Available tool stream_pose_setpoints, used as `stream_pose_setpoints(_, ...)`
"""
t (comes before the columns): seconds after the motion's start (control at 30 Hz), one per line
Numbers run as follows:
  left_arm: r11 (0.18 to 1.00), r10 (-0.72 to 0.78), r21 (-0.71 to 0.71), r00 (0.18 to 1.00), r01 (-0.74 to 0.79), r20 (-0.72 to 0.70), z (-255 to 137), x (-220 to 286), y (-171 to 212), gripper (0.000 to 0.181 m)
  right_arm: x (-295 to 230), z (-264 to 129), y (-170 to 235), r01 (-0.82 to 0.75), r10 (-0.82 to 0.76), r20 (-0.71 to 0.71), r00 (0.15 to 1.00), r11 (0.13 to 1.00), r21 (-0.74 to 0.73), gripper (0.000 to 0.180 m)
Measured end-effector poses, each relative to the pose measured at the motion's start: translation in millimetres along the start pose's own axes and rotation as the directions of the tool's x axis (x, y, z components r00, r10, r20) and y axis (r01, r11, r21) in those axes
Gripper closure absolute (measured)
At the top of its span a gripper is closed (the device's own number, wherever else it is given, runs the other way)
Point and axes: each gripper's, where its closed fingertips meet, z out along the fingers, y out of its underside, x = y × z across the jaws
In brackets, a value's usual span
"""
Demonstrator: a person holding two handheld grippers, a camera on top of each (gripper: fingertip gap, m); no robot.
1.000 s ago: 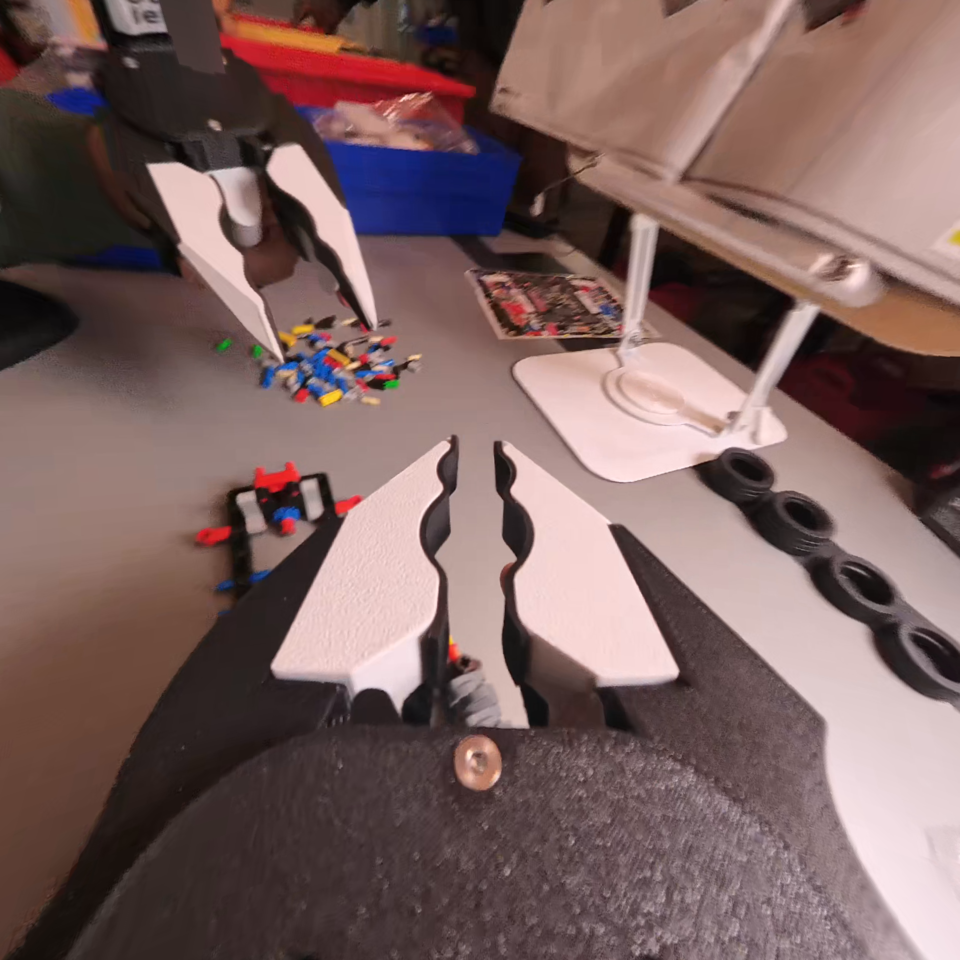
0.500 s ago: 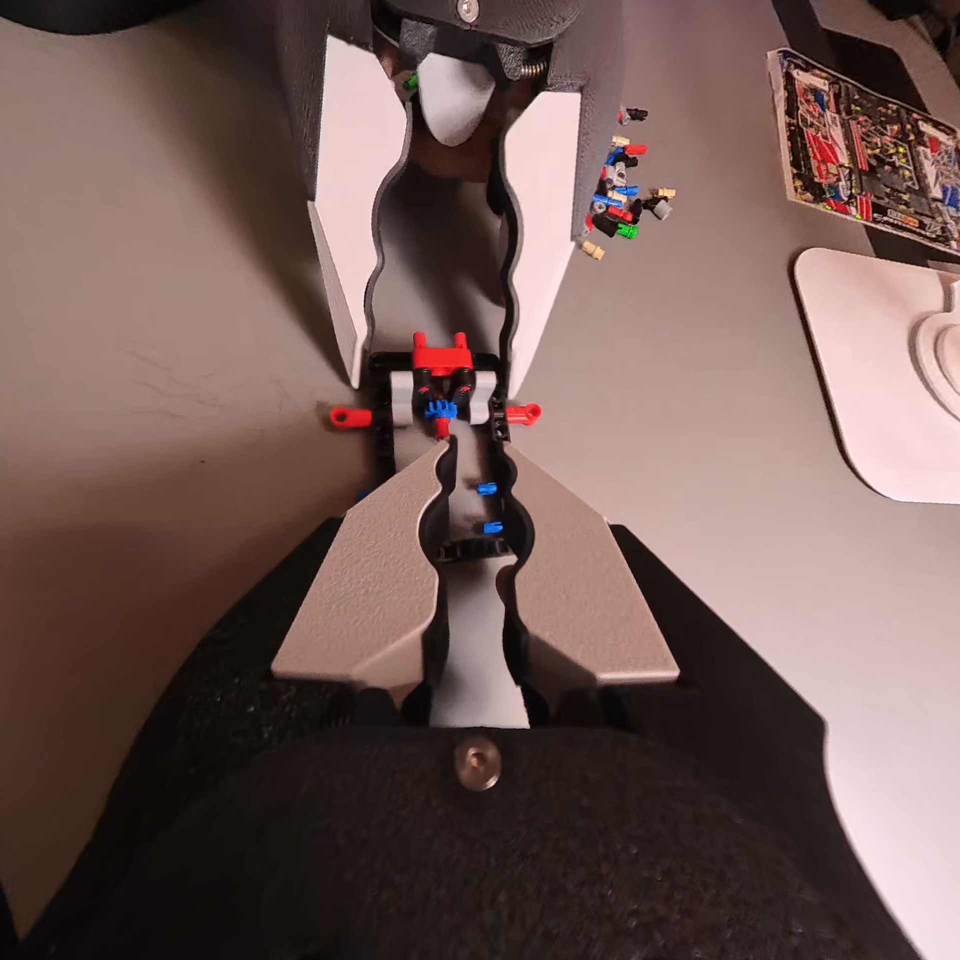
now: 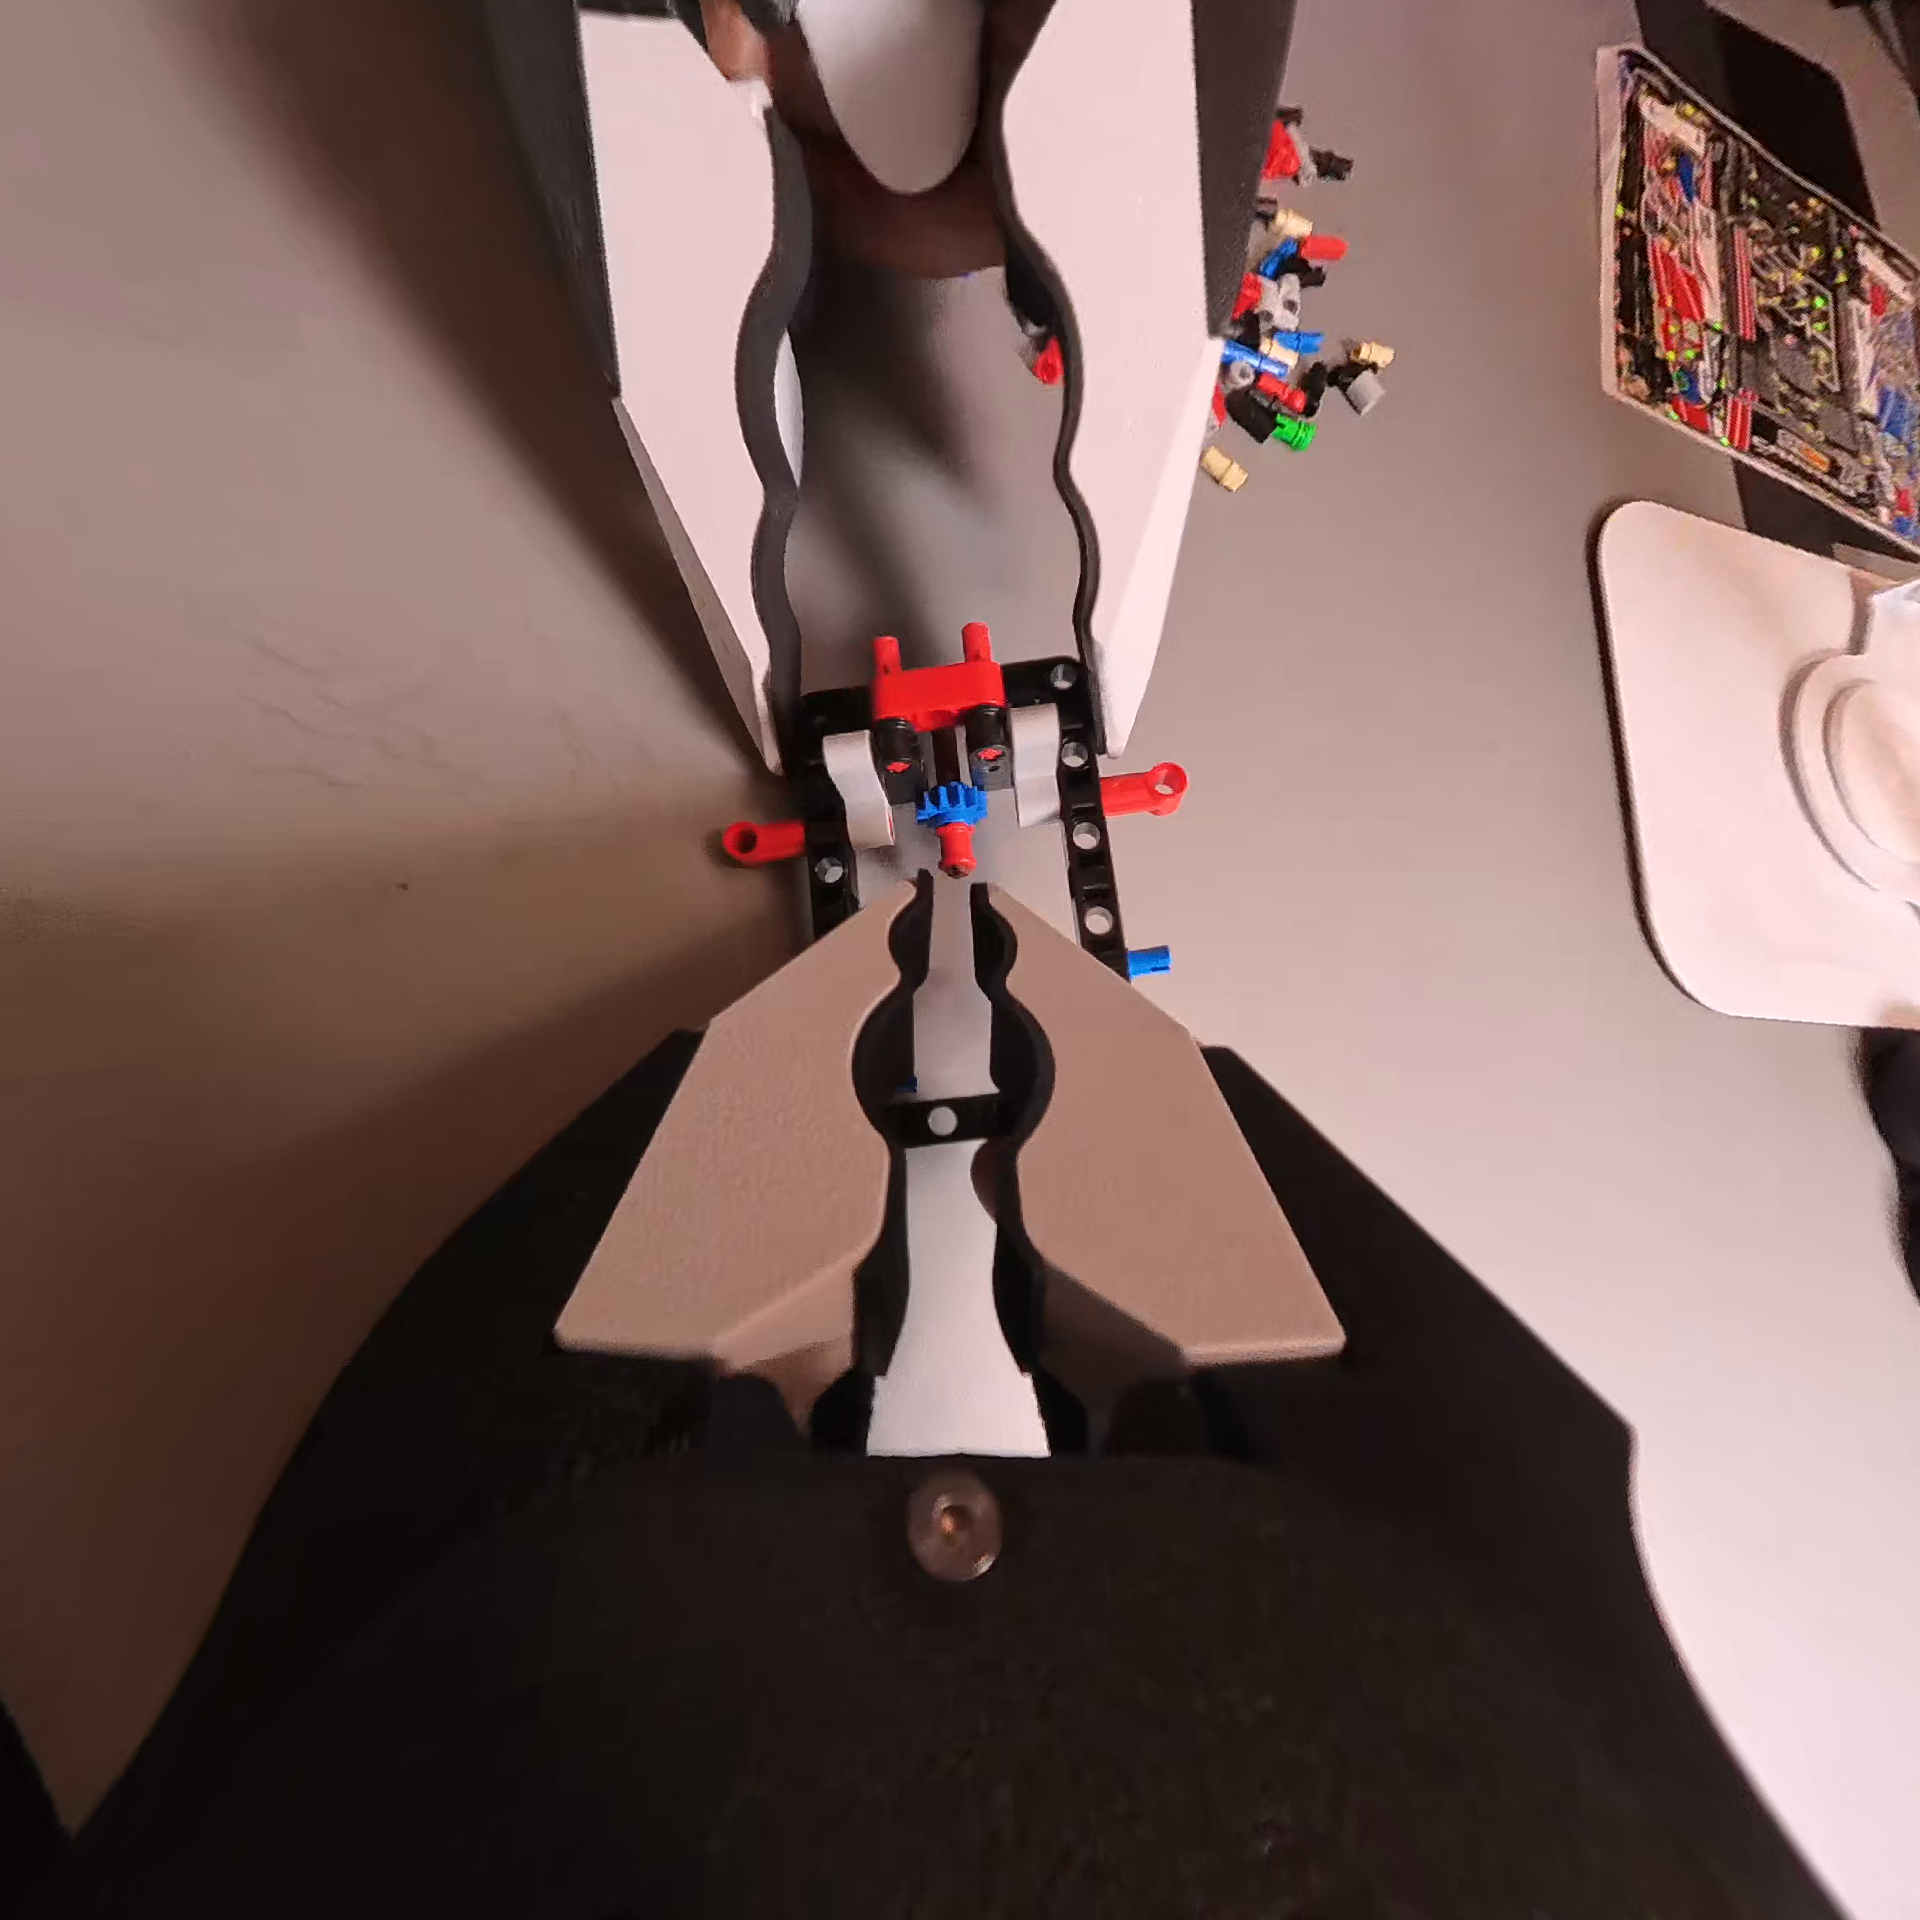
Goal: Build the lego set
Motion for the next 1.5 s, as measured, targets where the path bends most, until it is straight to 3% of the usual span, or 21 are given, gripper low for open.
stream_pose_setpoints(0.47, 1.0, -0.023, -0.019, 0.999, 0.024, 0.023, 4.5, -1.6, -2.4, 0.121, 4.3, 3.9, 9.1, 0.125, -0.134, -0.045, 0.99, 0.978, -0.17, 0.178)
stream_pose_setpoints(1.07, 0.998, -0.069, -0.005, 0.998, 0.069, 0.001, 5.2, -0.5, -4.7, 0.122, 3.8, 9.3, 3.3, 0.245, -0.257, -0.048, 0.965, 0.953, -0.18, 0.176)
stream_pose_setpoints(1.5, 0.991, -0.133, 0.003, 0.989, 0.133, -0.06, 6.6, 3.4, -0.6, 0.122, 0.1, 14.2, 5.3, 0.257, -0.256, 0.03, 0.966, 0.945, -0.201, 0.176)
